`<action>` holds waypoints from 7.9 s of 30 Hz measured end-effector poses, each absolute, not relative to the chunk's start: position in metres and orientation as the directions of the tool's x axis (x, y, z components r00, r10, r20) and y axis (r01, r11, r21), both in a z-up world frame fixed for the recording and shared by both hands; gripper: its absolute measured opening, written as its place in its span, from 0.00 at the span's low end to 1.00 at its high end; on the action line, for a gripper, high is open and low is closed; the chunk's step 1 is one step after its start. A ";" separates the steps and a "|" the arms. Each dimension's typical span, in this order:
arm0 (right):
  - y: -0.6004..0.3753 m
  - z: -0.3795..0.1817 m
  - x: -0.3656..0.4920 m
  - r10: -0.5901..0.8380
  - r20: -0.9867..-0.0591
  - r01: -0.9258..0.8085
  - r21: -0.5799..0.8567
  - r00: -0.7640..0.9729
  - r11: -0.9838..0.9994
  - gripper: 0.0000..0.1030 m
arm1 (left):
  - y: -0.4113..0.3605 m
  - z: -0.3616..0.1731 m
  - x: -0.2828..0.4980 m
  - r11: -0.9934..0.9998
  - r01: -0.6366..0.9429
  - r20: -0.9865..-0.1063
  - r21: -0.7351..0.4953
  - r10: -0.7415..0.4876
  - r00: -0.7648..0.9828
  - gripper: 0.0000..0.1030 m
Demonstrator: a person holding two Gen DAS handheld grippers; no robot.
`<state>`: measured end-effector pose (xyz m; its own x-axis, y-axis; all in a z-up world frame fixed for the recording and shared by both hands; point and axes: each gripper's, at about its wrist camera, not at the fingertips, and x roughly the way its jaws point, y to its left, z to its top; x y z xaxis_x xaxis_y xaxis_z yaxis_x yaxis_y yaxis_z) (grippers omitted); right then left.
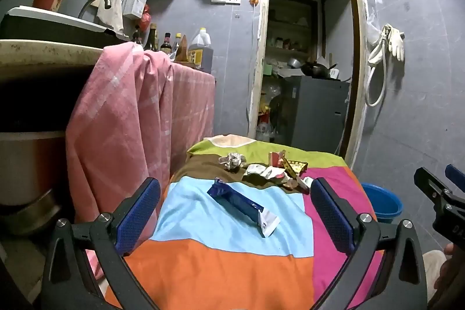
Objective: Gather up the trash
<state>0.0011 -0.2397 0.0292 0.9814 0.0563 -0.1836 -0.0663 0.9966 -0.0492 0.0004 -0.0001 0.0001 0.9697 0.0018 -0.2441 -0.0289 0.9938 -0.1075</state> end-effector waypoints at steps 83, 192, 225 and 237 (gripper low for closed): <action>-0.244 0.028 0.002 0.058 -0.210 -0.068 -0.041 0.976 0.997 1.00 | 0.001 -0.005 0.004 0.993 -0.025 -0.246 -0.111 -0.003 0.969 0.98; -0.329 0.085 0.110 0.197 -0.051 -0.196 0.009 0.979 0.980 0.18 | -0.143 0.065 0.128 0.902 0.400 -0.069 -0.161 -0.415 0.907 0.02; -0.497 -0.034 0.204 -0.014 -0.257 0.035 0.079 0.966 0.996 0.20 | -0.329 -0.048 0.287 0.872 0.436 -0.514 -0.223 -0.485 0.708 0.02; -0.513 -0.055 0.221 0.011 -0.374 0.045 0.142 0.928 0.989 0.29 | -0.333 -0.066 0.311 0.876 0.409 -0.610 -0.256 -0.475 0.635 0.05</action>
<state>0.2214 -0.5126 -0.0553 0.9275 0.0110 -0.3736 0.0454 0.9888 0.1419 0.3110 -0.3328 -0.0662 0.6346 -0.4746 -0.6099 0.4091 0.8759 -0.2559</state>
